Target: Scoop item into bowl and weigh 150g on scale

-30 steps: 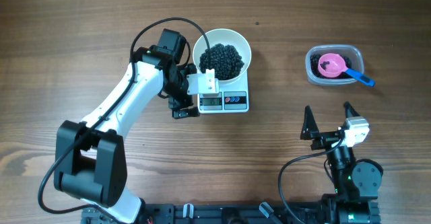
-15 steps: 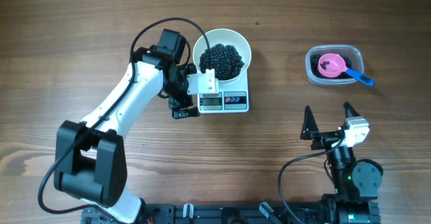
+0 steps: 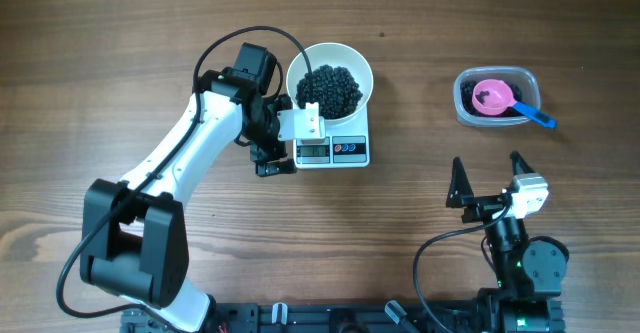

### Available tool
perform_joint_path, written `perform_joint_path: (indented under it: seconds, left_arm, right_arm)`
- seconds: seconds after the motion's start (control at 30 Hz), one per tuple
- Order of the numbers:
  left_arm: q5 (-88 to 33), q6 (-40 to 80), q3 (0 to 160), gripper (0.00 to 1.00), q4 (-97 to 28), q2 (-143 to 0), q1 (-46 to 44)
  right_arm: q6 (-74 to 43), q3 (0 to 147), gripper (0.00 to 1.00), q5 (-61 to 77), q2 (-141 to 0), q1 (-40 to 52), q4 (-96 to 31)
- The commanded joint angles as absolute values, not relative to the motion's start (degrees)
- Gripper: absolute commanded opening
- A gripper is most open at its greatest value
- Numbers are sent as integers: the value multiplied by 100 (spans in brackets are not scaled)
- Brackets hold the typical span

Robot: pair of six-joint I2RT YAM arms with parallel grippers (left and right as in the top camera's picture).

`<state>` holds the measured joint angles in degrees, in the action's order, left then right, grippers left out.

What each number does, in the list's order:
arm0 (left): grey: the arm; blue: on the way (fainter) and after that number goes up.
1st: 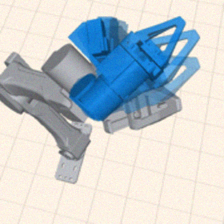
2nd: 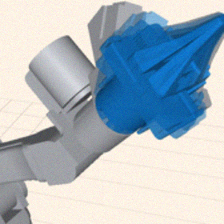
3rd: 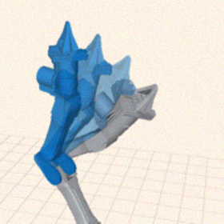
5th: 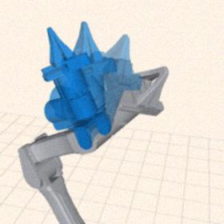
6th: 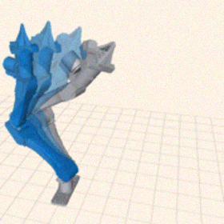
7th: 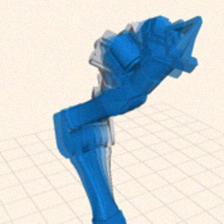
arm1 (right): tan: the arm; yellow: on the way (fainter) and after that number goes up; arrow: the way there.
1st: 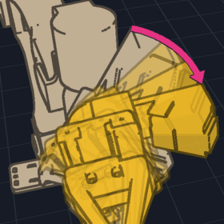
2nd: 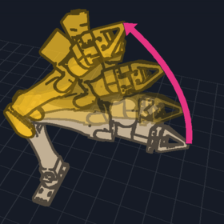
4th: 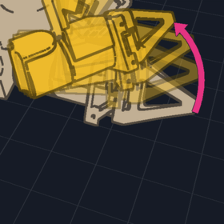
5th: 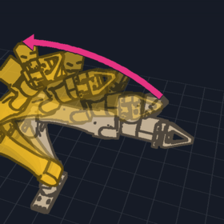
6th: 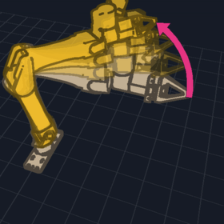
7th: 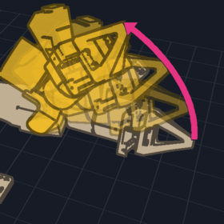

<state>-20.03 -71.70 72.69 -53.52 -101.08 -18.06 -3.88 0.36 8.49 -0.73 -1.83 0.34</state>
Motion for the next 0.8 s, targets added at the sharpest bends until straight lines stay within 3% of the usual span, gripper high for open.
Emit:
perform_joint_path:
  seconds: [0.0,0.43,0.57,0.77]
  left_arm:
    - [-2117,-7172,7264,100,-5354,-10138,-1815]
    - [-2209,-7057,7264,100,-5214,-10136,-1813]
    - [-2366,-4574,7266,100,-4051,-9922,-1813]
    - [-2314,-3896,7266,100,-3636,-9406,-1817]
  right_arm:
    - [-449,32,100,751,-21,-211,43]
    - [-451,32,100,751,-21,-211,45]
    - [-451,32,99,751,-21,-211,45]
    - [-451,32,100,751,-21,-211,43]
